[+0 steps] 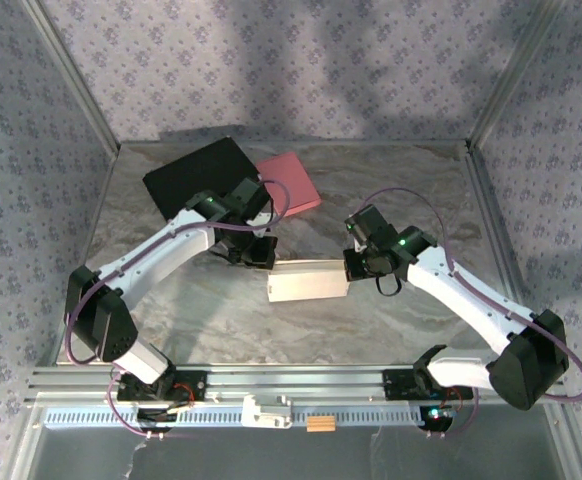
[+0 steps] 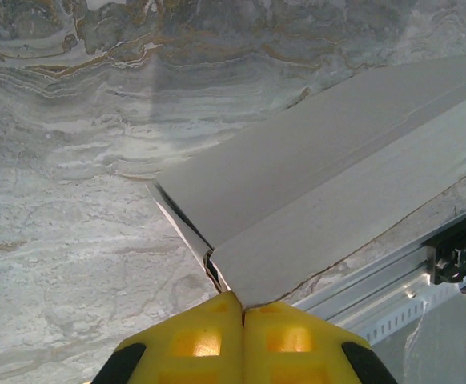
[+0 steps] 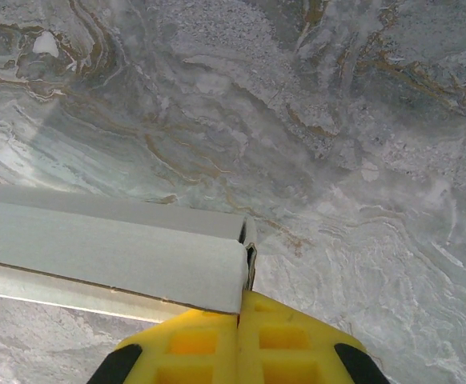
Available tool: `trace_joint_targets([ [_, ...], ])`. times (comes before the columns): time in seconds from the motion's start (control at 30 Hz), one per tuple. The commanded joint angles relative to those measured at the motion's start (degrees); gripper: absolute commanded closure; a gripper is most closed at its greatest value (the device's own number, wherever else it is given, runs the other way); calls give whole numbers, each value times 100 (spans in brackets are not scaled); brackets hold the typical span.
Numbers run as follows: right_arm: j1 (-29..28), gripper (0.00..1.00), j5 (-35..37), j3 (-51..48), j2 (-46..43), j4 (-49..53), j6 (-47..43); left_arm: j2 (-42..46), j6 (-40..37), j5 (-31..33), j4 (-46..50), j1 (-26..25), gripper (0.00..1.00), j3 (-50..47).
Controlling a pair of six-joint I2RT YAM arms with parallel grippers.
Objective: Fold the paper box
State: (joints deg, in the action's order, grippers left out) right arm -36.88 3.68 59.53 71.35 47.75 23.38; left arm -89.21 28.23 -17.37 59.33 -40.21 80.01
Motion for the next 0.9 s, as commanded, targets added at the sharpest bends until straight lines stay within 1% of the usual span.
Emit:
trace_joint_targets([
  [0.0, -83, 100, -83, 103, 53, 179, 74, -76, 171, -296, -174, -12, 100, 152],
  [0.13, -86, 100, -85, 75, 45, 150, 87, -22, 28, -207, -219, -2, 100, -14],
  [0.4, -120, 100, -50, -151, -88, -123, 27, 333, -91, 74, -965, -74, 100, -566],
  [0.5, -148, 100, 35, -296, -208, -212, -27, 463, -169, 296, -1147, -182, 100, -747],
  [0.63, -203, 100, 121, -603, -425, -375, -61, 636, -108, 320, -1514, -240, 100, -1115],
  [0.87, -327, 100, 269, -998, -693, -532, -122, 834, -188, 547, -1719, -393, 100, -1490],
])
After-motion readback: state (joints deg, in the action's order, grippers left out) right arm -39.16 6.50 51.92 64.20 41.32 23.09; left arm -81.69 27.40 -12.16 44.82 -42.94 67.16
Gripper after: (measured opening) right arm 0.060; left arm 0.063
